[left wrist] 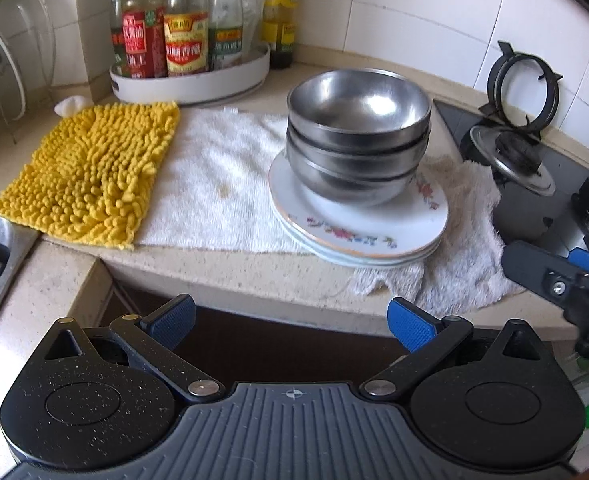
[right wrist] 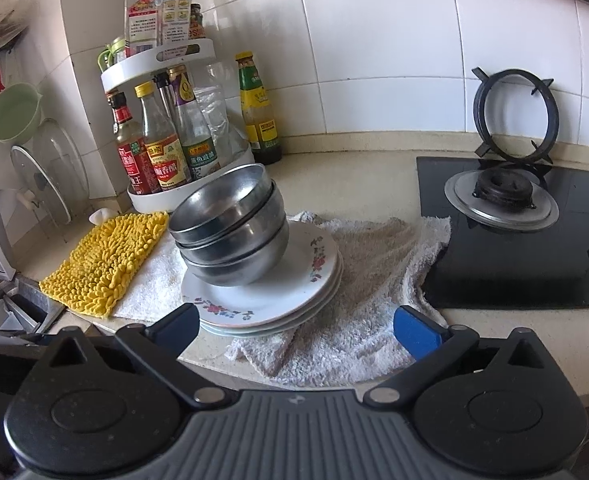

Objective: Organize plates and bowls

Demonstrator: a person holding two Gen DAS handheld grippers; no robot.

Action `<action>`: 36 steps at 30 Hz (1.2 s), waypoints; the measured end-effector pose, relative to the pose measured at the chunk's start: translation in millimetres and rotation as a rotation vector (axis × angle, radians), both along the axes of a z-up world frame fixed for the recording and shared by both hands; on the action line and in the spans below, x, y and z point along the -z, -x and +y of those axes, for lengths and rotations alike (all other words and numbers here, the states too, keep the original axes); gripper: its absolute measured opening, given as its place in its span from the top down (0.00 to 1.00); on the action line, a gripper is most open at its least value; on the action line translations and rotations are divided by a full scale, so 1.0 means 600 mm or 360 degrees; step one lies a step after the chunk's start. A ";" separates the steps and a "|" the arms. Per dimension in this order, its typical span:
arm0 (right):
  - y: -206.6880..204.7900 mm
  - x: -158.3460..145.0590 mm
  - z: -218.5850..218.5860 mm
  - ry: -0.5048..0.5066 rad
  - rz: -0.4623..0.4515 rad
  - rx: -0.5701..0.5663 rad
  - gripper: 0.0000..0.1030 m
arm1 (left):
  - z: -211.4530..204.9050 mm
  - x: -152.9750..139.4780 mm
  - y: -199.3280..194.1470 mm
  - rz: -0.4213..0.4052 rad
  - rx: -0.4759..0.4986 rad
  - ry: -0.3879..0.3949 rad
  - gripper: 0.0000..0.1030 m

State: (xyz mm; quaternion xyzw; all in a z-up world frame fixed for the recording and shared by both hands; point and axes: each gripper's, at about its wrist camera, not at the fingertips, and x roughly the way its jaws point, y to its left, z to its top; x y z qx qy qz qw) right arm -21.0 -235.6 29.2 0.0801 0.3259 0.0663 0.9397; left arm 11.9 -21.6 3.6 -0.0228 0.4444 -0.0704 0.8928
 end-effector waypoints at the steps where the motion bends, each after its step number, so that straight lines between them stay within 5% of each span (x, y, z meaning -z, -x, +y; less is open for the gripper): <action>1: -0.001 0.002 -0.002 -0.0005 0.0009 0.0003 0.00 | 0.002 0.002 -0.001 0.0013 -0.0004 0.0010 0.00; 36: -0.004 0.015 -0.009 -0.0035 0.0082 0.0011 0.00 | -0.007 0.005 -0.002 0.0027 0.0010 0.0003 0.00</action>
